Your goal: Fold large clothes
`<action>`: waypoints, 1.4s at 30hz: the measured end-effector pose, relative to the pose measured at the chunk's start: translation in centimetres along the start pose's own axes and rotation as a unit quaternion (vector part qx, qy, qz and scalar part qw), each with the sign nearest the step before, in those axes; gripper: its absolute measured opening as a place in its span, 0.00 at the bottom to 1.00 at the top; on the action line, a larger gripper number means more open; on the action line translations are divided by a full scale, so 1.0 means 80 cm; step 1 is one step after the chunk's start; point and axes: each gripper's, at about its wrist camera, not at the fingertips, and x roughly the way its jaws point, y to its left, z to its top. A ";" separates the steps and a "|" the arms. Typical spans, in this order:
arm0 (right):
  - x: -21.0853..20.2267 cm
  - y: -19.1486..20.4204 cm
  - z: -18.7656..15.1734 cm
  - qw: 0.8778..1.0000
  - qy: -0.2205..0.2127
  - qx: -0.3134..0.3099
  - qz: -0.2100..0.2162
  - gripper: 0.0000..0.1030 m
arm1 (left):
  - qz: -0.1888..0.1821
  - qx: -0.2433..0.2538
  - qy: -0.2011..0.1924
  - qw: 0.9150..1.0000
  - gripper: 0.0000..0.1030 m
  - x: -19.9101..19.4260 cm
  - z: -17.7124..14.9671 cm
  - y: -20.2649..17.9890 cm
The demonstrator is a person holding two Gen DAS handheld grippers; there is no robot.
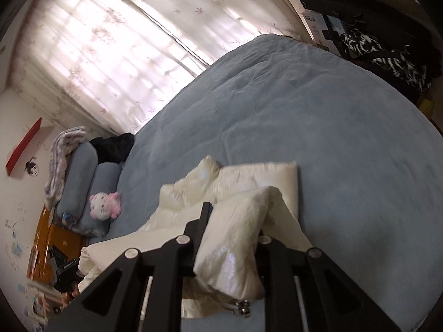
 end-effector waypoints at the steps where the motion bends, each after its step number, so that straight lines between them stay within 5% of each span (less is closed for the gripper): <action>1: 0.018 -0.001 0.013 1.000 0.008 0.011 -0.005 0.21 | 0.008 -0.007 0.003 1.000 0.20 0.014 0.008 0.002; 6: 0.086 -0.014 0.049 0.998 0.040 0.047 0.020 0.69 | -0.005 -0.052 0.036 0.998 0.49 0.086 0.051 0.018; 8: 0.101 -0.018 0.053 0.998 0.037 0.049 0.030 0.71 | -0.004 -0.059 0.038 0.998 0.60 0.103 0.054 0.021; 14: 0.118 -0.031 0.057 0.999 0.035 0.030 0.025 0.71 | -0.019 -0.051 0.040 0.998 0.68 0.129 0.069 0.023; 20: 0.107 -0.049 0.063 0.998 0.000 0.028 0.048 0.79 | -0.034 -0.021 -0.007 0.999 0.80 0.115 0.092 0.010; 26: 0.131 -0.060 0.052 0.998 0.010 -0.042 -0.036 0.81 | 0.025 0.084 0.022 0.996 0.80 0.143 0.075 0.000; 31: 0.175 -0.094 0.037 0.997 0.054 -0.028 -0.049 0.81 | 0.056 0.086 0.041 0.994 0.80 0.179 0.062 0.033; 35: 0.198 -0.105 0.029 0.997 0.066 -0.021 -0.017 0.81 | 0.042 0.043 0.066 0.996 0.80 0.207 0.058 0.063; 39: 0.210 -0.101 0.022 0.998 0.063 -0.020 0.015 0.81 | 0.032 0.035 0.051 0.998 0.79 0.214 0.051 0.075; 40: 0.212 -0.098 0.021 0.998 0.057 -0.021 0.007 0.80 | 0.031 0.040 0.042 0.998 0.62 0.215 0.047 0.072; 41: 0.214 -0.094 0.020 0.998 0.055 -0.027 -0.001 0.65 | 0.033 0.050 0.031 0.998 0.32 0.214 0.046 0.067; 42: 0.216 -0.089 0.020 0.998 0.053 -0.037 -0.012 0.42 | 0.043 0.066 0.020 0.997 0.21 0.213 0.045 0.057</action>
